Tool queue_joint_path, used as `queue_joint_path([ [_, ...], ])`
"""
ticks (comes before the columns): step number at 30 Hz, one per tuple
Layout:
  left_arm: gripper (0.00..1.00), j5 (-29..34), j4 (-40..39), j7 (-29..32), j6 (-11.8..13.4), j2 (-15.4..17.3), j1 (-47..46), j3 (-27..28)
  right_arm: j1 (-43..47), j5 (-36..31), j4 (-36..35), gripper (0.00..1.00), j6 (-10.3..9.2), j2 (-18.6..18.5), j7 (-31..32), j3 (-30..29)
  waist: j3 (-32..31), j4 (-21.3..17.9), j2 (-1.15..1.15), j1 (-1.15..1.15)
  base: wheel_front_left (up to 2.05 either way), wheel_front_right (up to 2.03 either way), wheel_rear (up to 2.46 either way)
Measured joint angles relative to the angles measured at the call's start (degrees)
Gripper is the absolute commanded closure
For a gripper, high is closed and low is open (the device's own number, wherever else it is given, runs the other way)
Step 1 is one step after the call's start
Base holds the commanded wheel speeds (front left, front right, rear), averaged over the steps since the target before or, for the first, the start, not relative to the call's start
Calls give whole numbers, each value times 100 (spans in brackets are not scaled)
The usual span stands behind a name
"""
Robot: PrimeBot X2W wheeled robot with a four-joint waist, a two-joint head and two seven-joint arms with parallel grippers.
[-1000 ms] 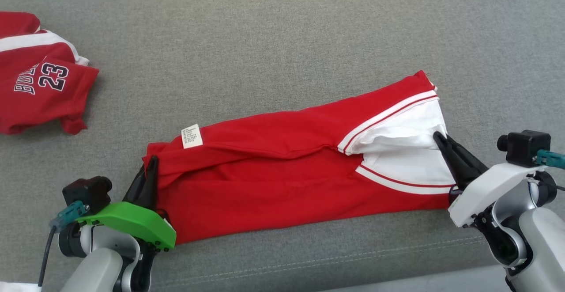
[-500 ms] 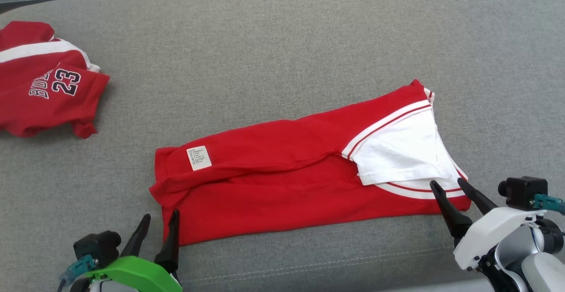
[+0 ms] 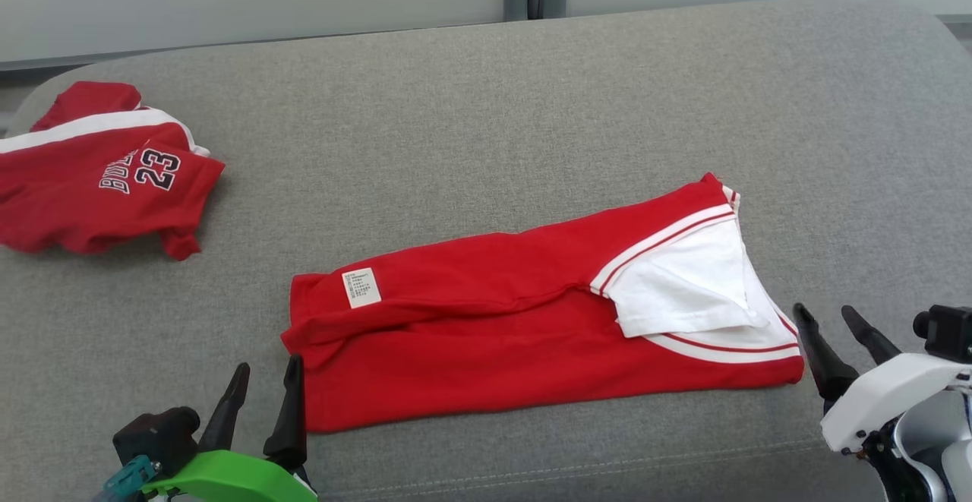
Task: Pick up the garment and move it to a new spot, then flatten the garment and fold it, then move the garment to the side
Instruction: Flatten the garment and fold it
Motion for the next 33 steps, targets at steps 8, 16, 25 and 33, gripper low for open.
queue_joint_path([
  [8, 0, 114, -387, 69, 149, -47, -73, -123, -744, -157, 898, 0, -1, 185, 332, -344, -134, 275, 0, 0, 0, 0, 0],
  [16, 0, 230, -658, 112, 275, -51, -158, -159, -1792, -176, 2331, 0, -1, 250, 474, -505, -26, 677, 0, 0, 0, 0, 0],
  [25, 0, 246, -750, 133, 311, -37, -193, -167, -2356, -322, 3721, 0, -1, 151, 626, -577, 131, 1144, 0, 0, 0, 0, 0],
  [33, 0, 230, -758, 124, 318, -43, -193, -163, -2446, 183, 3819, 0, -4, 155, 780, -246, 155, 1335, 0, 0, 0, 0, 0],
])
